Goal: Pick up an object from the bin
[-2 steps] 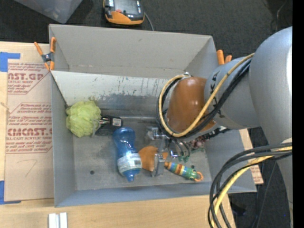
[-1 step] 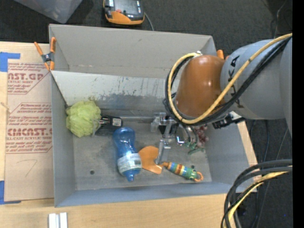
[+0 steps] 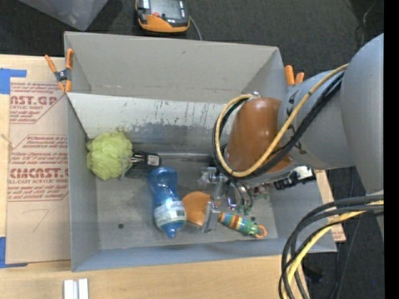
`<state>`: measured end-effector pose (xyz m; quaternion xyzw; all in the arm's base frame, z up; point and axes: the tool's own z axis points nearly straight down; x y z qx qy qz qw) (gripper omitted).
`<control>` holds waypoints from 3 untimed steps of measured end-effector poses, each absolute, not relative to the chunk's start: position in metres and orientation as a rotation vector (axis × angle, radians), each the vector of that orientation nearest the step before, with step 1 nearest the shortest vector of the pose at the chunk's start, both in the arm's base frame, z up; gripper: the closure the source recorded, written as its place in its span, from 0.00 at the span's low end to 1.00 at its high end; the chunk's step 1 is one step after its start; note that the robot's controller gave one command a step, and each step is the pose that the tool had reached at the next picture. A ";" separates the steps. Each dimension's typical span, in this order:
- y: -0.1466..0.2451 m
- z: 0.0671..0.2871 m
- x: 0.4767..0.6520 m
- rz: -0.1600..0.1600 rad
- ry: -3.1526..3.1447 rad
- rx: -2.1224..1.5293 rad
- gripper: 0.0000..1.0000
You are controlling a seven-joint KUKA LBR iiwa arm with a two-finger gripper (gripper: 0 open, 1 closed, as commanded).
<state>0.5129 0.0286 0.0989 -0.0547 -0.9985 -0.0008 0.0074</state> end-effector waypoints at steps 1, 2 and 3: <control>0.040 0.070 0.518 -0.010 -3.149 -0.245 0.00; 0.030 0.071 0.509 -0.010 -3.125 -0.314 1.00; 0.030 0.071 0.509 -0.010 -3.125 -0.315 1.00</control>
Offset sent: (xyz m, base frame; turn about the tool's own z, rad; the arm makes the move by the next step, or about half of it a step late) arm -0.0045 -0.0009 -0.0289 0.0929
